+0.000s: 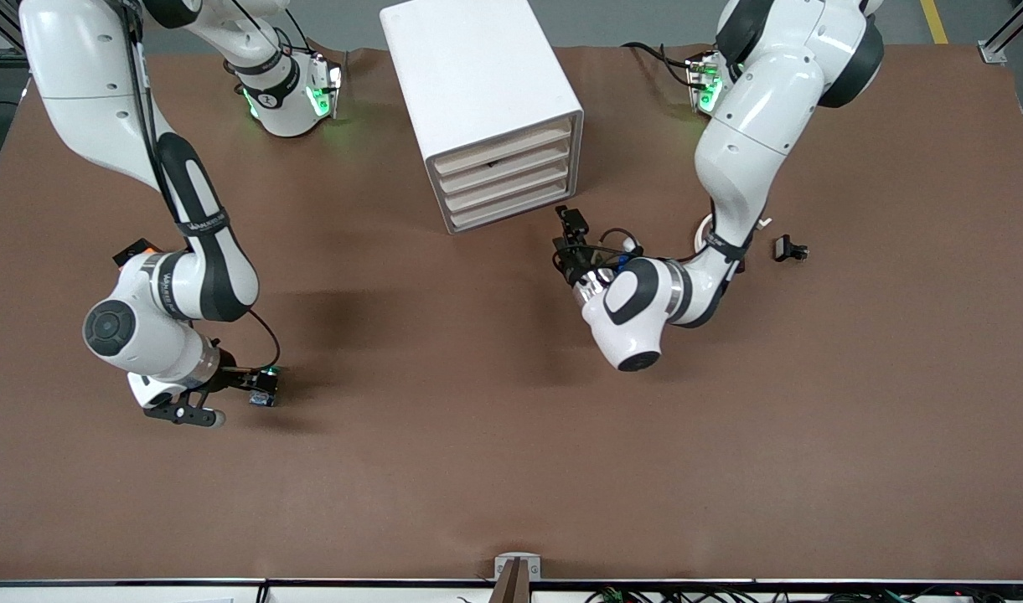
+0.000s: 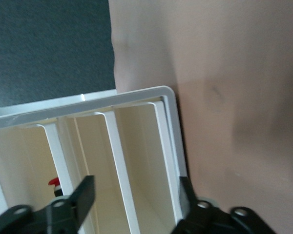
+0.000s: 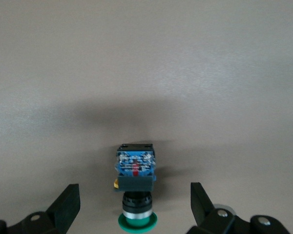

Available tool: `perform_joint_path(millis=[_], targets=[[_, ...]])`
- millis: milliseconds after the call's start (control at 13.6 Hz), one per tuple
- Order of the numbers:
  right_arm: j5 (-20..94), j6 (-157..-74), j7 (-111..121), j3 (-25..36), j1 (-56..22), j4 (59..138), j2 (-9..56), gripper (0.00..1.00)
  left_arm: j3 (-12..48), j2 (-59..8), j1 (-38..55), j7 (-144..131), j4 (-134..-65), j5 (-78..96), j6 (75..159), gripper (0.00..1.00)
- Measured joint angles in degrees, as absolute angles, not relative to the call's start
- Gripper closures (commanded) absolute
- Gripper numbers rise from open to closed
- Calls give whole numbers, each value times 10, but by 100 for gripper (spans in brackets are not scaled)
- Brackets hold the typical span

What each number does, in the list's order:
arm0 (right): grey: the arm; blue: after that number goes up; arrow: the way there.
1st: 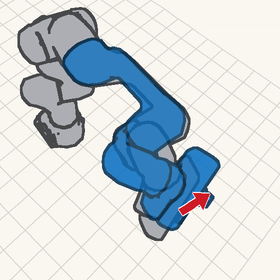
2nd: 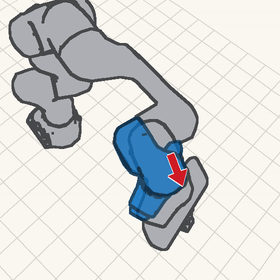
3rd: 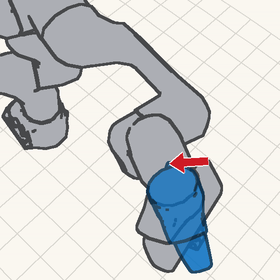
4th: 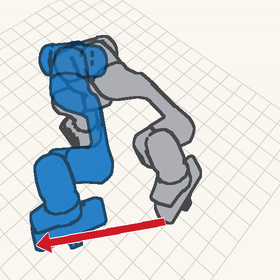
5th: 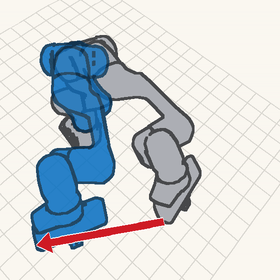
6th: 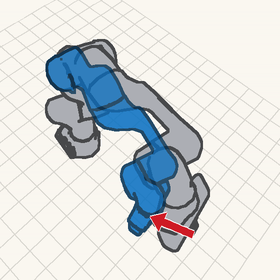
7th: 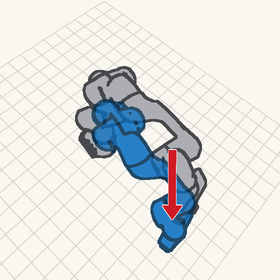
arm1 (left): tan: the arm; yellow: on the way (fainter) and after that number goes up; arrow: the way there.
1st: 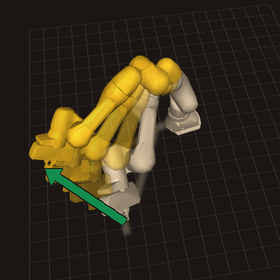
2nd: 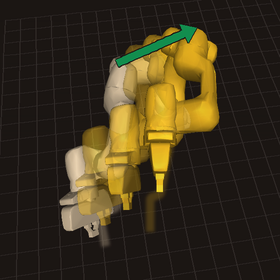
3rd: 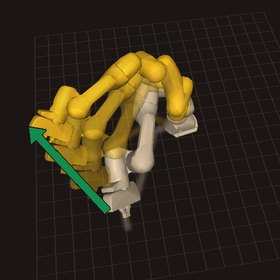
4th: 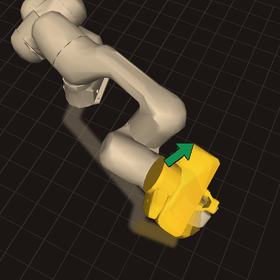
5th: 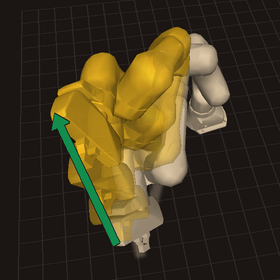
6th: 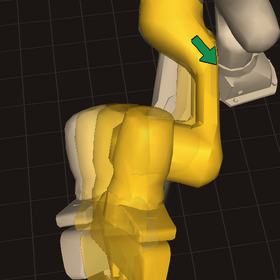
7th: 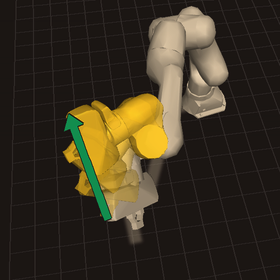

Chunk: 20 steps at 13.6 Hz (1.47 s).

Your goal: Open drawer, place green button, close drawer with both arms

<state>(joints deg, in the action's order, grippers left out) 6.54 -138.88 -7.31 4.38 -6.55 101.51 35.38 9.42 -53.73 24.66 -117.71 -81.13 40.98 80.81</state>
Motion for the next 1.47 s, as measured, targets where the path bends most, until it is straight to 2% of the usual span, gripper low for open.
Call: perform_joint_path(millis=[74, 735, 809, 882, 956, 1029, 1103, 1176, 1324, 1471], targets=[[65, -1396, -73, 44, -68, 1015, 358, 0, 94, -539, 255, -1178, -811, 412, 800, 36], [65, -1424, -73, 44, -70, 1015, 382, 0, 94, -557, 295, -1180, -814, 423, 773, 38], [65, -1426, -73, 44, -70, 1015, 383, 10, 94, -560, 300, -1180, -814, 423, 772, 39], [65, -1428, -73, 44, -70, 1015, 384, 26, 95, -563, 305, -1180, -815, 423, 771, 43], [65, -1428, -73, 44, -70, 1015, 384, 37, 95, -565, 310, -1180, -816, 423, 769, 51], [65, -1429, -73, 44, -70, 1015, 385, 38, 95, -566, 316, -1180, -817, 423, 769, 60], [65, -1429, -73, 44, -70, 1015, 385, 44, 95, -567, 321, -1180, -818, 425, 768, 67], [65, -1430, -73, 44, -70, 1015, 385, 58, 95, -568, 325, -1180, -819, 425, 768, 75], [65, -1430, -73, 44, -70, 1015, 385, 98, 95, -570, 327, -1180, -821, 426, 768, 87], [65, -1430, -73, 45, -70, 1015, 385, 100, 95, -571, 326, -1180, -820, 431, 760, 87]])
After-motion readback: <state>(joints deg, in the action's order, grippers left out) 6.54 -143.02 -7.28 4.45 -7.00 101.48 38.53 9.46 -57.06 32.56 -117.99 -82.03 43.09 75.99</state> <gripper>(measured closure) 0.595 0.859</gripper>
